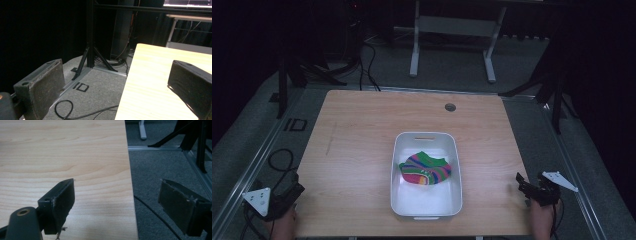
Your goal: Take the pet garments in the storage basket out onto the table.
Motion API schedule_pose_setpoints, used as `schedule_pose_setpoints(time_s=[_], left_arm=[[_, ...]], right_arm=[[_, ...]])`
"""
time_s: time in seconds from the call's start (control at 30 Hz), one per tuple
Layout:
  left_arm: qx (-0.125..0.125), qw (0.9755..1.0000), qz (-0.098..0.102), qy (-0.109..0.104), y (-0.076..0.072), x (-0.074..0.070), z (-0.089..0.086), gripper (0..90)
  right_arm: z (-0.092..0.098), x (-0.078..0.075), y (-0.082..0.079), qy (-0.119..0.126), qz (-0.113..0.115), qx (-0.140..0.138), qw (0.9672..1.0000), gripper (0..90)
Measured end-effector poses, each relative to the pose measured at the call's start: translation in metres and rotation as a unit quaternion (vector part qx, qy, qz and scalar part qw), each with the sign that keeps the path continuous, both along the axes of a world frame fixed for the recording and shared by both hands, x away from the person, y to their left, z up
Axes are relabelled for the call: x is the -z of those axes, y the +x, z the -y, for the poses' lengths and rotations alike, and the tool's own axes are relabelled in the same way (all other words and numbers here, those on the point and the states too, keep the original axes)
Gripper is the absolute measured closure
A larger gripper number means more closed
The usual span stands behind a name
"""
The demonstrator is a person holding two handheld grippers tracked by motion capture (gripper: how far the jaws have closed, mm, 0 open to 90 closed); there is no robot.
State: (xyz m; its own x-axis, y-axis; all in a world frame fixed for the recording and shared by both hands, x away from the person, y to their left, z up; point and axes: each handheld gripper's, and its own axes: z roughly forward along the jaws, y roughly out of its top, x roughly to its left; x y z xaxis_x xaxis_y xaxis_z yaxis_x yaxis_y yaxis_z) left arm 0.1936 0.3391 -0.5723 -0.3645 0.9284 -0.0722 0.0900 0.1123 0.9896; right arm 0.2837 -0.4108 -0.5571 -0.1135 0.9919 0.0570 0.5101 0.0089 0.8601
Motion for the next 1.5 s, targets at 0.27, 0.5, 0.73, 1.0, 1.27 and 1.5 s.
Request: schedule_pose_setpoints(time_s=[0.27,0.5,0.73,1.0,1.27,1.5], left_arm=[[0.001,1.0,0.001,-0.003,-0.001,0.0,-0.001,1.2],[0.005,1.0,0.002,-0.003,-0.001,0.0,-0.001,1.2],[0.005,1.0,0.001,-0.003,-0.001,0.0,-0.001,1.2],[0.004,1.0,-0.005,-0.002,0.001,0.0,0.0,1.2],[0.002,1.0,-0.007,0.001,0.001,0.0,0.0,1.2],[0.003,1.0,-0.006,-0.001,0.001,0.0,0.0,1.2]], right_arm=[[-0.005,0.001,0.004,-0.023,-0.016,-0.006,0.9996,13.7],[-0.007,0.001,0.005,-0.032,-0.022,-0.021,0.999,14.9],[-0.009,0.001,0.004,-0.021,-0.027,-0.069,0.997,15.0],[-0.006,0.001,0.011,-0.009,-0.043,-0.184,0.9819,13.2],[-0.011,0.002,0.016,-0.035,-0.087,-0.307,0.9471,13.4],[-0.032,0.0,0.018,-0.048,-0.123,-0.383,0.9142,13.4]])
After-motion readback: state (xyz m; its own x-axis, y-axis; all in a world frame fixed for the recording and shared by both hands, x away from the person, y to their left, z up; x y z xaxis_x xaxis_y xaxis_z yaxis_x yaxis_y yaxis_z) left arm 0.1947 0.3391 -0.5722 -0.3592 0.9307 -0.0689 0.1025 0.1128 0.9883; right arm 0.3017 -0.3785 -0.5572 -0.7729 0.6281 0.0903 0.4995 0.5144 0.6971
